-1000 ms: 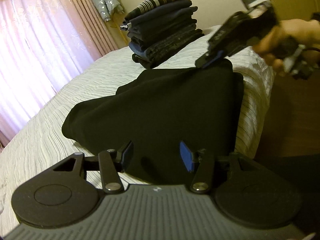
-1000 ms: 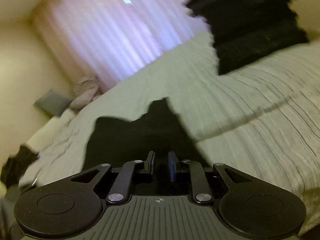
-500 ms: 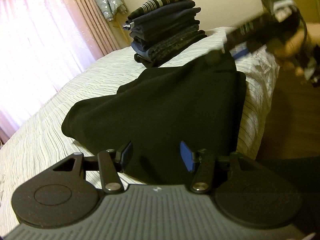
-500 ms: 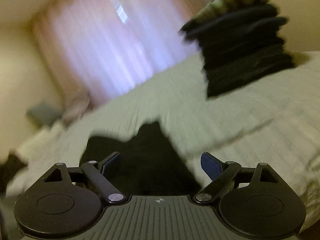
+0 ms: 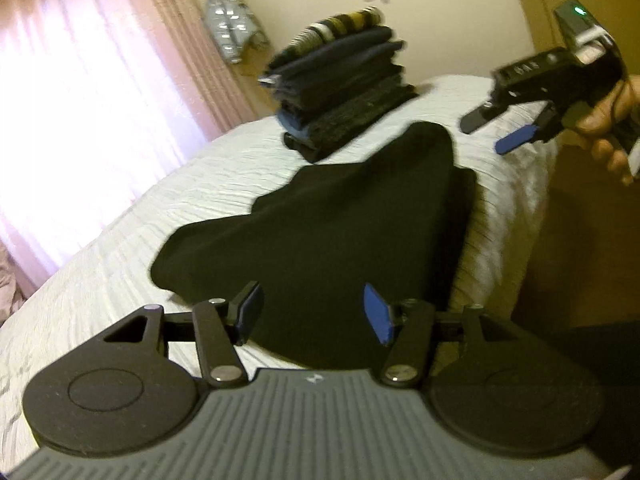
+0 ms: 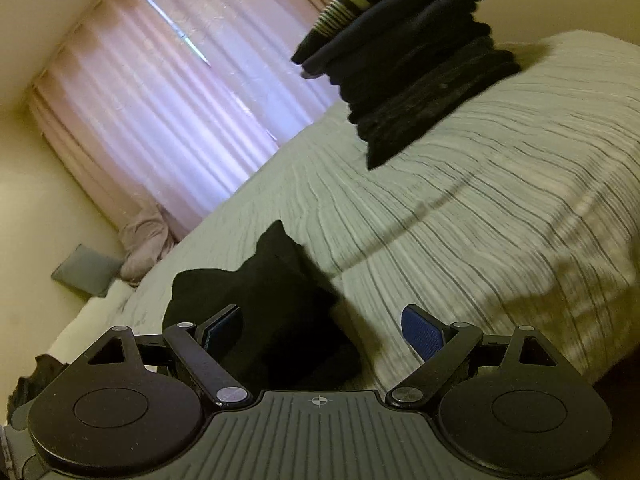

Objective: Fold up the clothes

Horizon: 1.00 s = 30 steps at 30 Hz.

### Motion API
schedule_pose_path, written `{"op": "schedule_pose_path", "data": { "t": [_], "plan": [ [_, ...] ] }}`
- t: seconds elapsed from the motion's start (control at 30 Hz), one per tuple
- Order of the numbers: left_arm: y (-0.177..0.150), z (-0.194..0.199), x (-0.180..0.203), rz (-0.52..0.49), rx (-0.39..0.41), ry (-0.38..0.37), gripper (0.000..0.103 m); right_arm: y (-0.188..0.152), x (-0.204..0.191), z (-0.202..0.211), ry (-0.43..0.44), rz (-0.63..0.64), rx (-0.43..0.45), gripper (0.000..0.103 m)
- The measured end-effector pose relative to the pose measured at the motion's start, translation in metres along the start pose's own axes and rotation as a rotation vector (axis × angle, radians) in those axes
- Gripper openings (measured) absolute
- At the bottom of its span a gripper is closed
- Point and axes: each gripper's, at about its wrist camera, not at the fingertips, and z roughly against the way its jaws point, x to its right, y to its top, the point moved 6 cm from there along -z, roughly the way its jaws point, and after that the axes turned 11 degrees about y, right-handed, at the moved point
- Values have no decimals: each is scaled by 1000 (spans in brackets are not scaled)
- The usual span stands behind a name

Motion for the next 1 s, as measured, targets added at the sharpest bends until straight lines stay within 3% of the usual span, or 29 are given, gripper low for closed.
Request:
{"op": "schedule_pose_path", "data": {
  "t": [0.17,0.33,0.43,0.63,0.87,0.9,0.93,1.0],
  "plan": [
    [-7,-8,14,-32,-8,-9,53,-22,1,-2,49,-89,-47,90],
    [5,3,12,-57,35,-8,54,-44,-2,-11,128,-179,-70,90],
    [8,0,18,-88,42,-26,58,-48,4,-21,167,-233,-45,90],
    [14,-6,30,-150,56,-62,61,-39,15,-36,234,-362,83,90],
    [11,-12,33,-132,49,-92,64,-31,23,-61,244,-433,135,89],
    [11,-12,31,-123,49,-98,64,-28,22,-62,242,-430,133,78],
    [12,-12,29,-116,49,-103,65,-26,21,-63,240,-427,130,50],
    [14,-12,26,-106,50,-109,66,-21,22,-64,265,-439,118,41]
  ]
}}
